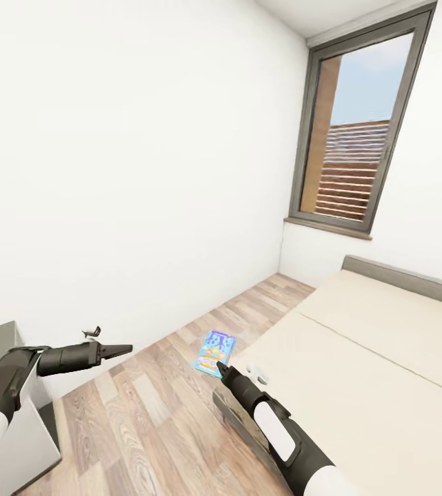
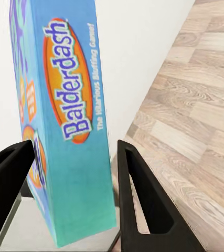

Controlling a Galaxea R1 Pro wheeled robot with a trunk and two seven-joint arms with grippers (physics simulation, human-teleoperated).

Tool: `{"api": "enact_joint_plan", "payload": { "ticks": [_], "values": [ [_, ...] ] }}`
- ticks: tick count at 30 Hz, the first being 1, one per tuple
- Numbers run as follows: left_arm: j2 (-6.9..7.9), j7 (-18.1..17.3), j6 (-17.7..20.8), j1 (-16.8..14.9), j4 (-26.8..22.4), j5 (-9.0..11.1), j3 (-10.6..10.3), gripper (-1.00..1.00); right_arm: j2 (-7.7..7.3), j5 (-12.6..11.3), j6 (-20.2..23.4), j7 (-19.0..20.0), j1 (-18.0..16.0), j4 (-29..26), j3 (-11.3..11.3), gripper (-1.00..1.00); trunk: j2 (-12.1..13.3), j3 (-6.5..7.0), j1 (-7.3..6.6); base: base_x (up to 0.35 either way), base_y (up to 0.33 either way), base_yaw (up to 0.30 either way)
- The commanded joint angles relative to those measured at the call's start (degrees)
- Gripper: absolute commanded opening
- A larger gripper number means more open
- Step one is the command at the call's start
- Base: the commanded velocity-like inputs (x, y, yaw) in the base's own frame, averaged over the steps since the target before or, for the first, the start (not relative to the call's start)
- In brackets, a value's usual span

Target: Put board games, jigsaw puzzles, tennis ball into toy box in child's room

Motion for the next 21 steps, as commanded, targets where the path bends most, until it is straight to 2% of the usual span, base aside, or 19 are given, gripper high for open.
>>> {"api": "enact_joint_plan", "payload": {
  "ticks": [1,21],
  "values": [
    [0.00,-0.2,0.6,0.0,0.0,-0.1,0.0,1.00,0.00,-0.4,0.1,0.1,0.0,0.0,0.0,-1.00,0.0,-0.02,0.02,0.000,0.000,0.292],
    [0.00,-0.2,0.6,0.0,0.0,-0.1,0.0,1.00,0.00,-0.4,0.1,0.1,0.0,0.0,0.0,-1.00,0.0,-0.02,0.02,0.000,-0.012,0.292]
  ]
}}
